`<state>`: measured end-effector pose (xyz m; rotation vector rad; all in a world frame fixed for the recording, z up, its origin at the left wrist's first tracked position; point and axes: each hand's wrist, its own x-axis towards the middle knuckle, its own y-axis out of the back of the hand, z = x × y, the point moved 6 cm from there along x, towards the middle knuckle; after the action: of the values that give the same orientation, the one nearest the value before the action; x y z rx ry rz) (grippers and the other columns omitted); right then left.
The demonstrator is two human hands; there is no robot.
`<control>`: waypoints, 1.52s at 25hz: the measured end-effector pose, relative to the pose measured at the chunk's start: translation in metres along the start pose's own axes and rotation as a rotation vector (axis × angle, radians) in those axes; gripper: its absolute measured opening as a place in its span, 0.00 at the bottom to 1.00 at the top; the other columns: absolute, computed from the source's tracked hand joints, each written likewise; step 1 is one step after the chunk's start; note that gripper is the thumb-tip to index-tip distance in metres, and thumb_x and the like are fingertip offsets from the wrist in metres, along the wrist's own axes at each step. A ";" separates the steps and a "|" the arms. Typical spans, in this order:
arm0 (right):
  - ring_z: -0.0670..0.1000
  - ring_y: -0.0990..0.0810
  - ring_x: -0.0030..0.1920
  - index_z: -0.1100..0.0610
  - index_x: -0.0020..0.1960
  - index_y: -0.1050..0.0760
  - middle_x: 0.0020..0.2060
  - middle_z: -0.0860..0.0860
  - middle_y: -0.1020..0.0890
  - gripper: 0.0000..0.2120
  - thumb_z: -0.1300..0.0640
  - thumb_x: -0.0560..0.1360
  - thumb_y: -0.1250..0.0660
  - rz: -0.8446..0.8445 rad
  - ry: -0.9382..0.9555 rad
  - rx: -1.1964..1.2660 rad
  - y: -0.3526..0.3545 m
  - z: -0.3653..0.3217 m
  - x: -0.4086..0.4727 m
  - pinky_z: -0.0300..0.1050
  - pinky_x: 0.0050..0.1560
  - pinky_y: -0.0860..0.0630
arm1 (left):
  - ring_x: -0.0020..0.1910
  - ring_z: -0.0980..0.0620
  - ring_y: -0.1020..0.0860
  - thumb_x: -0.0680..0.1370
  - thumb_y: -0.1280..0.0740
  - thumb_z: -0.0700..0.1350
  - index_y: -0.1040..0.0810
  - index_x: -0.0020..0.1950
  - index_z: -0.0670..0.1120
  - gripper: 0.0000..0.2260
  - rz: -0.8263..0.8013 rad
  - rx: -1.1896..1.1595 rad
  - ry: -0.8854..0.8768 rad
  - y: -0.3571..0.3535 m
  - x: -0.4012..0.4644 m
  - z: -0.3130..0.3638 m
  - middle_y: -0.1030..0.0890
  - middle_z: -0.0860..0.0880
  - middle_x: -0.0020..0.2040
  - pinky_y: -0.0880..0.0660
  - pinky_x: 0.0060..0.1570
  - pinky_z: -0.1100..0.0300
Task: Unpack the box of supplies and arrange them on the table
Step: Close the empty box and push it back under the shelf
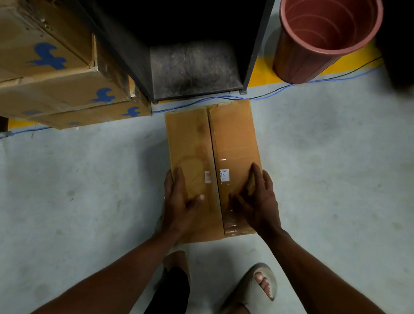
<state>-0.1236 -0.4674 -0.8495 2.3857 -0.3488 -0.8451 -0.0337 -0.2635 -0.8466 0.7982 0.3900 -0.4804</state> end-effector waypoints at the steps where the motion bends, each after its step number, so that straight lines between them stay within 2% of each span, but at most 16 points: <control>1: 0.63 0.34 0.73 0.54 0.82 0.52 0.79 0.57 0.45 0.46 0.42 0.74 0.29 -0.007 0.004 -0.002 0.001 0.000 0.001 0.61 0.68 0.29 | 0.78 0.42 0.44 0.72 0.34 0.62 0.52 0.82 0.48 0.44 0.000 -0.008 0.007 -0.001 0.003 0.003 0.51 0.44 0.81 0.37 0.73 0.44; 5: 0.64 0.33 0.73 0.52 0.82 0.52 0.79 0.57 0.45 0.48 0.42 0.73 0.27 -0.017 -0.017 0.029 -0.002 -0.001 0.007 0.61 0.68 0.29 | 0.77 0.40 0.42 0.72 0.35 0.61 0.48 0.81 0.48 0.43 0.008 0.019 0.022 0.000 0.009 0.003 0.50 0.44 0.80 0.34 0.72 0.39; 10: 0.64 0.23 0.64 0.54 0.81 0.51 0.78 0.60 0.43 0.50 0.44 0.72 0.25 -0.038 0.035 -0.023 -0.009 -0.022 -0.003 0.58 0.62 0.23 | 0.78 0.39 0.43 0.75 0.28 0.56 0.48 0.81 0.52 0.41 0.028 0.021 0.043 0.017 0.011 -0.009 0.48 0.45 0.80 0.35 0.73 0.39; 12: 0.64 0.23 0.64 0.55 0.81 0.50 0.78 0.60 0.41 0.49 0.44 0.72 0.25 -0.036 0.035 -0.051 -0.001 -0.032 -0.008 0.55 0.61 0.23 | 0.78 0.39 0.44 0.76 0.27 0.53 0.48 0.81 0.54 0.41 0.046 0.020 0.050 0.023 0.003 -0.004 0.49 0.46 0.81 0.37 0.72 0.40; 15: 0.64 0.24 0.65 0.56 0.81 0.49 0.77 0.60 0.39 0.50 0.38 0.70 0.27 -0.017 0.078 -0.071 0.020 -0.058 -0.013 0.55 0.60 0.22 | 0.78 0.41 0.45 0.75 0.27 0.52 0.47 0.81 0.54 0.40 0.103 -0.001 0.032 0.042 -0.012 0.017 0.51 0.48 0.81 0.40 0.73 0.41; 18: 0.65 0.29 0.70 0.55 0.81 0.50 0.78 0.59 0.42 0.50 0.43 0.71 0.24 0.007 0.099 -0.054 0.045 -0.093 -0.006 0.57 0.64 0.25 | 0.78 0.43 0.46 0.75 0.26 0.50 0.46 0.81 0.54 0.40 0.161 -0.051 0.004 0.071 -0.011 0.050 0.52 0.49 0.81 0.42 0.75 0.41; 23: 0.62 0.33 0.73 0.50 0.82 0.52 0.80 0.56 0.46 0.50 0.45 0.71 0.24 0.070 0.103 -0.058 0.086 -0.139 0.042 0.53 0.69 0.31 | 0.79 0.43 0.48 0.75 0.26 0.51 0.49 0.81 0.57 0.42 0.140 -0.040 -0.078 0.108 0.044 0.098 0.54 0.50 0.81 0.41 0.74 0.42; 27: 0.59 0.35 0.75 0.47 0.82 0.52 0.81 0.53 0.49 0.50 0.45 0.70 0.24 0.045 0.094 -0.050 0.079 -0.151 0.092 0.51 0.72 0.34 | 0.79 0.42 0.49 0.75 0.26 0.52 0.53 0.81 0.59 0.44 0.093 0.030 -0.117 0.118 0.102 0.097 0.55 0.51 0.81 0.41 0.74 0.42; 32: 0.58 0.38 0.77 0.46 0.81 0.47 0.81 0.53 0.55 0.48 0.50 0.70 0.22 -0.020 0.120 -0.080 0.068 -0.149 0.156 0.47 0.74 0.38 | 0.80 0.43 0.49 0.71 0.22 0.52 0.50 0.80 0.59 0.47 -0.016 0.104 -0.182 0.118 0.170 0.090 0.56 0.51 0.81 0.41 0.77 0.44; 34: 0.57 0.43 0.79 0.43 0.81 0.48 0.80 0.51 0.61 0.52 0.48 0.66 0.20 -0.065 0.125 -0.072 0.055 -0.144 0.166 0.49 0.77 0.39 | 0.80 0.42 0.52 0.70 0.22 0.53 0.48 0.81 0.57 0.46 -0.014 0.145 -0.197 0.110 0.176 0.090 0.60 0.49 0.81 0.42 0.77 0.44; 35: 0.57 0.48 0.80 0.39 0.80 0.52 0.79 0.49 0.64 0.58 0.45 0.62 0.18 -0.083 0.136 -0.055 0.049 -0.140 0.168 0.52 0.78 0.41 | 0.80 0.40 0.54 0.70 0.23 0.58 0.49 0.81 0.56 0.48 -0.010 0.179 -0.212 0.106 0.175 0.091 0.64 0.49 0.81 0.43 0.77 0.42; 37: 0.59 0.57 0.80 0.35 0.78 0.64 0.77 0.48 0.70 0.71 0.34 0.51 0.18 -0.128 0.191 -0.101 0.041 -0.129 0.168 0.59 0.79 0.44 | 0.79 0.37 0.63 0.63 0.28 0.71 0.58 0.81 0.58 0.57 -0.058 0.319 -0.241 0.090 0.167 0.091 0.71 0.49 0.79 0.47 0.76 0.37; 38: 0.62 0.61 0.79 0.37 0.77 0.70 0.77 0.52 0.72 0.76 0.30 0.47 0.20 -0.165 0.230 -0.212 0.036 -0.121 0.163 0.61 0.78 0.46 | 0.78 0.35 0.68 0.59 0.29 0.75 0.64 0.80 0.59 0.62 -0.104 0.428 -0.255 0.079 0.159 0.088 0.74 0.48 0.78 0.51 0.75 0.34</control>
<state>0.0771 -0.5117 -0.8312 2.3020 0.0290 -0.6337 0.1536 -0.3241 -0.8244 1.1175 0.0892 -0.7694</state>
